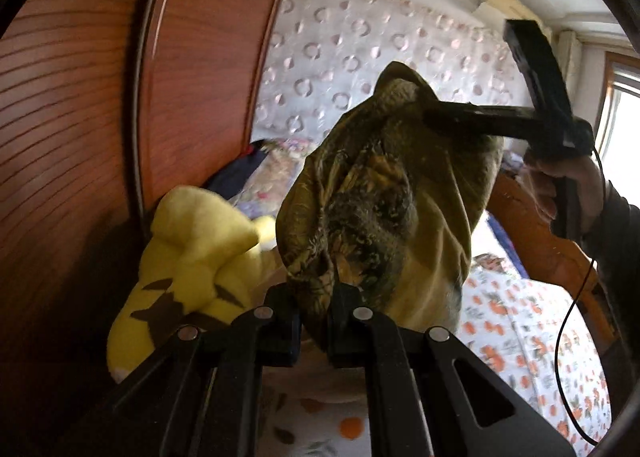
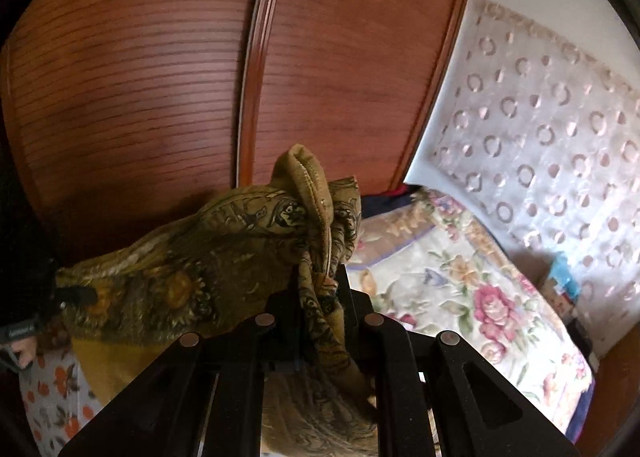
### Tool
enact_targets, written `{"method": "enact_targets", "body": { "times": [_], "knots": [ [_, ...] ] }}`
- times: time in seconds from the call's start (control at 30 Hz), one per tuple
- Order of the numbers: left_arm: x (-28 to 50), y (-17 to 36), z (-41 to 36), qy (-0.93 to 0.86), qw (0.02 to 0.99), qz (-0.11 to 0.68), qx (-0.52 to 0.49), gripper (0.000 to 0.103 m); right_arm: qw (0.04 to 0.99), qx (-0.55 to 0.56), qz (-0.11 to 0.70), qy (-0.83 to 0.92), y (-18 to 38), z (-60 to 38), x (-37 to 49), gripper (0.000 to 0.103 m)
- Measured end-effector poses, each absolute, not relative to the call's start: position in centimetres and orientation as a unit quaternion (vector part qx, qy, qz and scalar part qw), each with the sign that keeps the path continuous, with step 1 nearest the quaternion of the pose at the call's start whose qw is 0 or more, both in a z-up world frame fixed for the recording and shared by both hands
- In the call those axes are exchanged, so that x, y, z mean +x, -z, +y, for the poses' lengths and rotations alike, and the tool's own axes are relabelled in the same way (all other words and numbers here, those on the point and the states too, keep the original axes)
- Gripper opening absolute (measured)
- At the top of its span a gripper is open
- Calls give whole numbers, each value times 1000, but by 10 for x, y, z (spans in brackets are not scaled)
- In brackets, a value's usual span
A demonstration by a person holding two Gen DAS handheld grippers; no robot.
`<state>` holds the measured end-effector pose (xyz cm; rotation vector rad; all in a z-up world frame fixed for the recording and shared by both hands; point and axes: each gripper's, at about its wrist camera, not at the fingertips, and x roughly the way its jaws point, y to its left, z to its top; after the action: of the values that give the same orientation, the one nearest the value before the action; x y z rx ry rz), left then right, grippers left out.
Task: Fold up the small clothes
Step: 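Carry the folded bundle with both grippers toward the yellow plush toy, then lower the bundle onto the pink cloth and open both grippers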
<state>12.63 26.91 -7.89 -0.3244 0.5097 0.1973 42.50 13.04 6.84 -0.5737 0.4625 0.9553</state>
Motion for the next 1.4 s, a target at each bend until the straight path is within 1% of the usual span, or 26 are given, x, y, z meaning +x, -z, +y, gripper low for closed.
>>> {"method": "enact_targets", "body": {
  "times": [0.03, 0.07, 0.1, 0.13, 0.17, 0.2, 0.23, 0.37, 0.47, 0.5, 0.57, 0.6, 0.63, 0.67, 0.7, 0.73, 0.87, 0.93, 0.97, 1.0, 1.17, 1.4],
  "knots": [
    [126, 84, 272, -100, 948, 256, -161, 9, 826, -266, 223, -443, -64, 135, 432, 15],
    [127, 87, 275, -104, 946, 260, -162, 9, 831, -258, 228, -437, -60, 139, 438, 19],
    [128, 91, 277, -107, 945, 264, -163, 9, 838, -251, 231, -425, -56, 141, 444, 29],
    [129, 95, 278, -109, 943, 271, -163, 9, 845, -248, 234, -412, -53, 146, 447, 35],
    [130, 98, 279, -111, 941, 276, -162, 9, 848, -242, 236, -407, -51, 145, 450, 49],
    [131, 100, 279, -112, 939, 282, -159, 9, 849, -238, 234, -409, -51, 144, 449, 58],
    [132, 103, 279, -114, 938, 288, -155, 9, 852, -236, 229, -407, -50, 140, 448, 60],
    [129, 105, 277, -122, 937, 294, -145, 9, 852, -226, 241, -405, -38, 139, 446, 61],
    [126, 101, 272, -132, 937, 297, -131, 13, 852, -218, 248, -406, -27, 129, 427, 61],
    [124, 98, 271, -135, 938, 295, -124, 16, 852, -213, 251, -408, -24, 127, 423, 61],
    [119, 93, 268, -140, 941, 288, -111, 27, 854, -202, 256, -406, -20, 115, 413, 61],
    [115, 90, 265, -144, 943, 281, -104, 40, 855, -197, 258, -405, -21, 106, 406, 61],
    [113, 88, 264, -152, 944, 276, -98, 50, 856, -193, 258, -404, -20, 101, 400, 61],
    [109, 84, 261, -159, 946, 269, -90, 55, 856, -193, 257, -405, -21, 95, 393, 61],
    [105, 80, 258, -157, 948, 264, -86, 69, 857, -192, 256, -405, -22, 89, 385, 61],
    [102, 77, 256, -153, 950, 259, -86, 81, 858, -191, 254, -404, -24, 83, 379, 61],
    [93, 63, 239, -148, 955, 247, -72, 82, 863, -175, 248, -405, -31, 59, 348, 61],
    [91, 56, 227, -146, 957, 245, -56, 86, 868, -166, 242, -401, -35, 45, 331, 62],
    [91, 54, 222, -143, 958, 244, -52, 86, 871, -162, 239, -397, -36, 39, 323, 65],
    [90, 52, 216, -137, 959, 243, -51, 86, 874, -156, 237, -395, -37, 31, 315, 70],
    [85, 44, 186, -112, 963, 240, -43, 86, 889, -129, 228, -375, -36, -7, 275, 83],
    [76, 43, 142, -70, 967, 243, -36, 86, 914, -101, 225, -322, -24, -57, 213, 85]
  ]
}}
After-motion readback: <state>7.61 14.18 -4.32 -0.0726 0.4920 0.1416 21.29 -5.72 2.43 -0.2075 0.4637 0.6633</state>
